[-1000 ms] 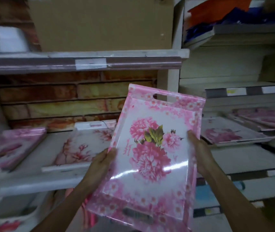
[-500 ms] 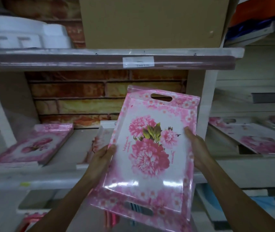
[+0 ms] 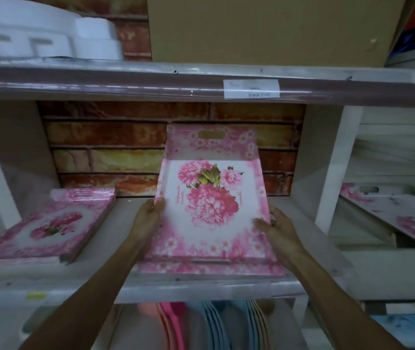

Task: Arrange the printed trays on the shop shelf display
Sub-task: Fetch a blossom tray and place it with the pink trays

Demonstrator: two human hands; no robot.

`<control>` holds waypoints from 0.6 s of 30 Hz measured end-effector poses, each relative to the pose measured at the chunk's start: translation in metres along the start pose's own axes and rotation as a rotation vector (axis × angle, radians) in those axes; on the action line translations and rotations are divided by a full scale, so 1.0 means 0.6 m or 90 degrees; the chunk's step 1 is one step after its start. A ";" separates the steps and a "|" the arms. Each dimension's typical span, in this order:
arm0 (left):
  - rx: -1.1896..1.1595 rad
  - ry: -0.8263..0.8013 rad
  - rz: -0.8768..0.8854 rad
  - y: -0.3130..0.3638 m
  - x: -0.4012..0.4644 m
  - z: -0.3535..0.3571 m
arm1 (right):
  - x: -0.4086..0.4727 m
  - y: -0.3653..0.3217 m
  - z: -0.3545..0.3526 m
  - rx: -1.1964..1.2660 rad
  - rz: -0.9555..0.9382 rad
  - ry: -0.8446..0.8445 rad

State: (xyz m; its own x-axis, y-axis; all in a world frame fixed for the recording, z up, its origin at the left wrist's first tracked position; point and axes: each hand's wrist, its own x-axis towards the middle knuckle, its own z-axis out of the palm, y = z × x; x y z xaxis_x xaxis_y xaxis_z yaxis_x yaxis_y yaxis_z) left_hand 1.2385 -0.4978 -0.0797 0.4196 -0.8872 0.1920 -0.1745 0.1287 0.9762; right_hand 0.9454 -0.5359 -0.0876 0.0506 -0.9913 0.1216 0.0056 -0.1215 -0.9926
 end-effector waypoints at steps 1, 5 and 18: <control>0.011 0.006 0.007 -0.007 0.015 -0.004 | 0.006 0.001 0.009 -0.026 -0.010 0.003; 0.074 -0.020 0.012 -0.027 0.047 -0.024 | 0.035 0.013 0.042 -0.128 -0.029 0.018; 0.351 -0.001 0.047 -0.121 0.090 -0.048 | 0.075 0.080 0.094 -0.283 0.016 0.011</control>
State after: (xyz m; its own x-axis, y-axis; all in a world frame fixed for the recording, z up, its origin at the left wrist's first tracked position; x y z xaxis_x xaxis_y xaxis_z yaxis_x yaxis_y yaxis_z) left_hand 1.2993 -0.5423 -0.1371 0.3879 -0.8851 0.2572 -0.6434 -0.0602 0.7632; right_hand 1.0042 -0.5837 -0.1300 0.0288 -0.9944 0.1015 -0.4252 -0.1041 -0.8991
